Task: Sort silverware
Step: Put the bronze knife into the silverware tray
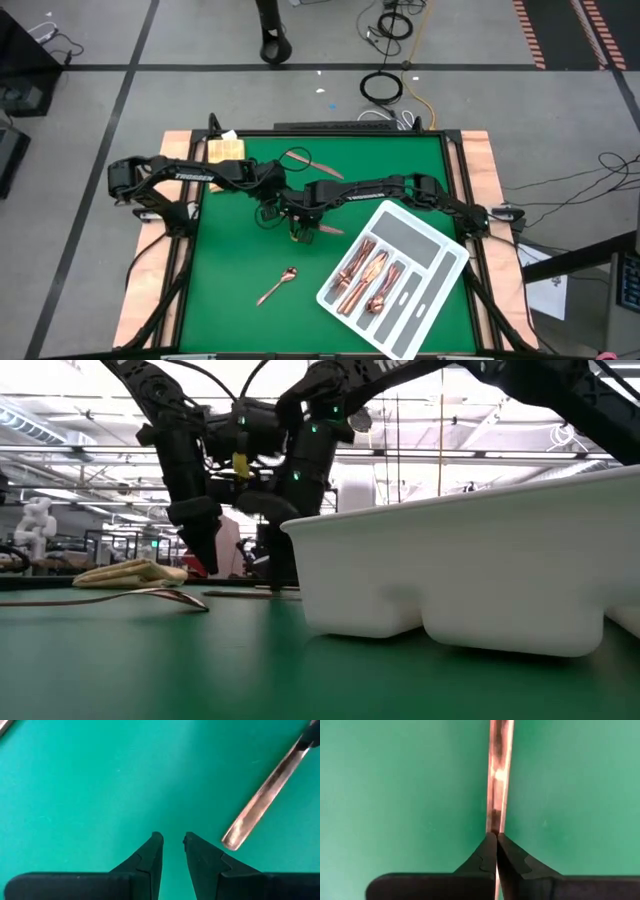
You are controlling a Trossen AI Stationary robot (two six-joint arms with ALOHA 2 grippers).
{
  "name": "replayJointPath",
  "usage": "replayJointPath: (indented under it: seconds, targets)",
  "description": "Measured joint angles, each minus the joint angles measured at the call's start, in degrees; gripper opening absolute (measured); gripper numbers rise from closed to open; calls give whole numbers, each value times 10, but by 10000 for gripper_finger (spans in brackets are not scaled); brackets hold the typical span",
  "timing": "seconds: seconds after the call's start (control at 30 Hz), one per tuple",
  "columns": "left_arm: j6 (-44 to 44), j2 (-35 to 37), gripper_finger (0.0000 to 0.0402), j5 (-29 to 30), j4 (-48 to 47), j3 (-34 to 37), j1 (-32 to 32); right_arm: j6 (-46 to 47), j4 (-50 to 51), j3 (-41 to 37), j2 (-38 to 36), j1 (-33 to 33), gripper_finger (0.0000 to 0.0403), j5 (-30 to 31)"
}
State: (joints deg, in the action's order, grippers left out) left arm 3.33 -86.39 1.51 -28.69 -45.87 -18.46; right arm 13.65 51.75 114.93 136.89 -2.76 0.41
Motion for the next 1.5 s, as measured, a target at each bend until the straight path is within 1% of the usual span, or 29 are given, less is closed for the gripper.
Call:
replayJointPath:
  seconds: [0.2,0.33,0.4,0.47,0.57,0.73,0.87,0.93,1.17,1.3,1.5]
  targets:
    - [0,0,91,21,-11,0,-14,-9,23,32,-1,0,4,8]
    - [0,1,91,20,-16,0,-39,-23,45,45,-2,0,2,31]
    - [1,1,91,2,-16,3,-51,-28,44,45,-2,-1,3,24]
    - [2,1,91,-24,-10,5,-60,-24,44,45,-1,-7,17,8]
    - [-1,1,91,-56,28,16,-66,-10,43,45,1,-14,52,14]
    - [-1,-10,77,-61,43,36,-67,-9,37,45,5,-17,102,16]
    - [0,-13,67,-119,44,55,-67,-13,33,45,5,-15,121,12]
    - [6,-13,65,-130,44,57,-67,-22,26,45,5,-16,125,12]
    - [33,-12,65,-135,39,57,-64,-31,17,36,5,-18,127,12]
    - [44,-11,65,-152,42,58,-63,-54,-4,28,10,-17,128,-8]
    - [48,-11,65,-153,46,58,-62,-58,-22,20,26,-20,128,-9]
